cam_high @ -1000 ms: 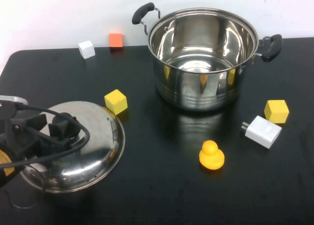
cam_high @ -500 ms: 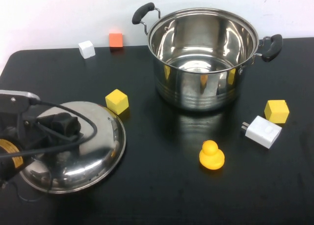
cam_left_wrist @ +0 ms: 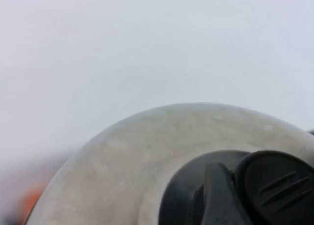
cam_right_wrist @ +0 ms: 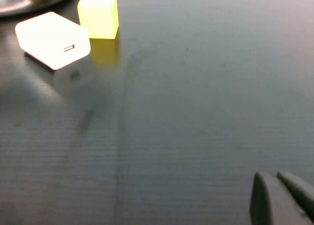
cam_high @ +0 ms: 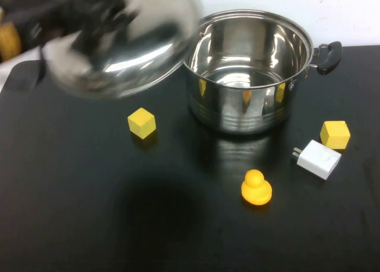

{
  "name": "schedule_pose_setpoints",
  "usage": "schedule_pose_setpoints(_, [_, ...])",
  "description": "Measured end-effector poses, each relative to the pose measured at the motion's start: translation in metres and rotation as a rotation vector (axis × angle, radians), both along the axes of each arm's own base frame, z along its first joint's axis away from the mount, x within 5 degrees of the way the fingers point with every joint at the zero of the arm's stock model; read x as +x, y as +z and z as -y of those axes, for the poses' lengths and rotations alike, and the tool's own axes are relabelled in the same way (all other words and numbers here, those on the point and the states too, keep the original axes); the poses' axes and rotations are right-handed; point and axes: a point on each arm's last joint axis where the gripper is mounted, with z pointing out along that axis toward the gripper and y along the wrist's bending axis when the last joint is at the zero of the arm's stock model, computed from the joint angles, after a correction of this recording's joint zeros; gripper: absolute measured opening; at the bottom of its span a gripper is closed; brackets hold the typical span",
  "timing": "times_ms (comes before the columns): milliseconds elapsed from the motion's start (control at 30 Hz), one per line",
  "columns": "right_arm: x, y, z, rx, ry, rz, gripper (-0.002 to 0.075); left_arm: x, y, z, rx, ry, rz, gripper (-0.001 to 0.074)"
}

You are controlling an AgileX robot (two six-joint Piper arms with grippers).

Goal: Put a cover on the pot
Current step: Place the pot lid on the pot

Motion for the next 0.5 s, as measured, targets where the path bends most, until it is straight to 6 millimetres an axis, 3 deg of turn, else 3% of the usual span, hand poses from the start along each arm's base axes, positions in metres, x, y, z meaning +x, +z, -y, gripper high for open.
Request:
schedule_pose_setpoints(100, [0.000, 0.000, 0.000, 0.000, 0.000, 0.000, -0.0002, 0.022, 0.021, 0.030, 0.043, -0.127, 0.022, 0.0334])
schedule_pose_setpoints(200, [0.000, 0.000, 0.000, 0.000, 0.000, 0.000, -0.0002, 0.046, 0.028, 0.059, 0.061, -0.206, 0.017, 0.0334])
schedule_pose_setpoints(333, [0.000, 0.000, 0.000, 0.000, 0.000, 0.000, -0.0002, 0.078, 0.023, 0.094, 0.056, -0.270, 0.015, 0.0334])
schedule_pose_setpoints(500, [0.000, 0.000, 0.000, 0.000, 0.000, 0.000, -0.0002, 0.109, -0.004, 0.134, 0.079, -0.316, 0.015, 0.0334])
